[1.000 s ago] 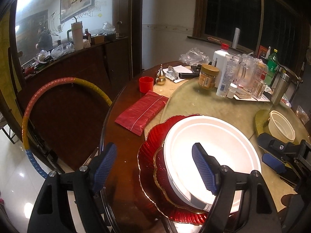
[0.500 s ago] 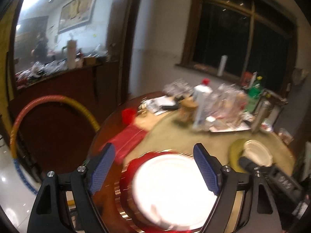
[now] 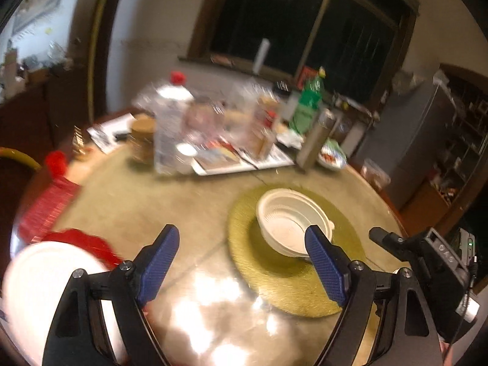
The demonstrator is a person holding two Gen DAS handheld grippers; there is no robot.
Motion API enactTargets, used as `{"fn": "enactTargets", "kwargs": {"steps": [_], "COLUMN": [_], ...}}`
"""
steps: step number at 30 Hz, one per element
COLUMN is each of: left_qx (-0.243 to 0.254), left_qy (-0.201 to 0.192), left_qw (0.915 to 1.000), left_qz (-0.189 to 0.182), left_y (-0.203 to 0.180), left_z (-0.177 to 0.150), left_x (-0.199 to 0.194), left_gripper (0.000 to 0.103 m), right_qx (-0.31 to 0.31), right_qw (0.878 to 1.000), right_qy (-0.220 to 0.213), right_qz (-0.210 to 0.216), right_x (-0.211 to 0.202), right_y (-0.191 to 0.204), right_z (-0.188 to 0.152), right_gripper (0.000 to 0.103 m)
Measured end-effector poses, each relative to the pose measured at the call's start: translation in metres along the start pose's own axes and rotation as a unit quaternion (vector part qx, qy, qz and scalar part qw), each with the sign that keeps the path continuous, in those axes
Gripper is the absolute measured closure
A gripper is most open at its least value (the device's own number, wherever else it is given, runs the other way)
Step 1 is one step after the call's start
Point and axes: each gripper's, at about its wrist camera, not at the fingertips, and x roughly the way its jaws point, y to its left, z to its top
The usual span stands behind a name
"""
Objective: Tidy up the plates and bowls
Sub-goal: 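Move both tools to the beige ribbed bowl on the gold mat, then grasp the rim of the beige ribbed bowl with both tools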
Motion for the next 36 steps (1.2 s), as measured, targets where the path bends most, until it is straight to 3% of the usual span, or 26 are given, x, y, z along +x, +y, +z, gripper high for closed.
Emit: {"fn": "enactTargets", "kwargs": {"steps": [7, 15, 18, 21, 23, 24, 26, 27, 28, 30, 36], "left_qx": [-0.025, -0.050, -0.063, -0.069, -0.064, -0.058, -0.036, -0.026, -0.019, -0.005, 0.015], "left_qy": [0.088, 0.081, 0.087, 0.096, 0.104, 0.105, 0.114, 0.123, 0.128, 0.134, 0.118], "left_qw": [0.9958, 0.9954, 0.9942, 0.9929, 0.9925, 0.9927, 0.9927, 0.9920, 0.9915, 0.9910, 0.9928], "left_qz": [0.003, 0.014, 0.013, 0.012, 0.007, 0.007, 0.010, 0.012, 0.011, 0.010, 0.012], "left_y": [-0.017, -0.020, -0.017, -0.016, -0.017, -0.019, -0.022, -0.023, -0.023, -0.026, -0.030], "left_z": [-0.003, 0.002, 0.002, -0.003, -0.009, -0.010, -0.014, -0.015, -0.017, -0.020, -0.019], "left_x": [0.087, 0.123, 0.137, 0.150, 0.159, 0.162, 0.168, 0.172, 0.174, 0.177, 0.167], "left_gripper": [0.019, 0.019, 0.019, 0.019, 0.020, 0.022, 0.047, 0.068, 0.081, 0.086, 0.086], "right_qx": [0.026, -0.002, -0.006, -0.004, -0.007, -0.009, -0.020, -0.029, -0.038, -0.046, -0.055], "right_qw": [0.999, 0.999, 0.998, 0.997, 0.997, 0.996, 0.995, 0.994, 0.993, 0.993, 0.992], "right_qy": [0.026, 0.030, 0.034, 0.037, 0.038, 0.038, 0.039, 0.042, 0.045, 0.050, 0.044], "right_qz": [-0.009, -0.041, -0.057, -0.066, -0.073, -0.077, -0.089, -0.098, -0.100, -0.102, -0.106], "right_x": [0.022, 0.059, 0.071, 0.080, 0.084, 0.087, 0.090, 0.093, 0.094, 0.094, 0.091], "right_y": [-0.025, -0.023, -0.028, -0.036, -0.039, -0.040, -0.040, -0.038, -0.037, -0.034, -0.031], "right_z": [0.025, 0.043, 0.047, 0.048, 0.048, 0.048, 0.046, 0.045, 0.044, 0.041, 0.039], "right_gripper": [0.022, 0.030, 0.041, 0.042, 0.050, 0.060, 0.075, 0.087, 0.089, 0.093, 0.094]}}
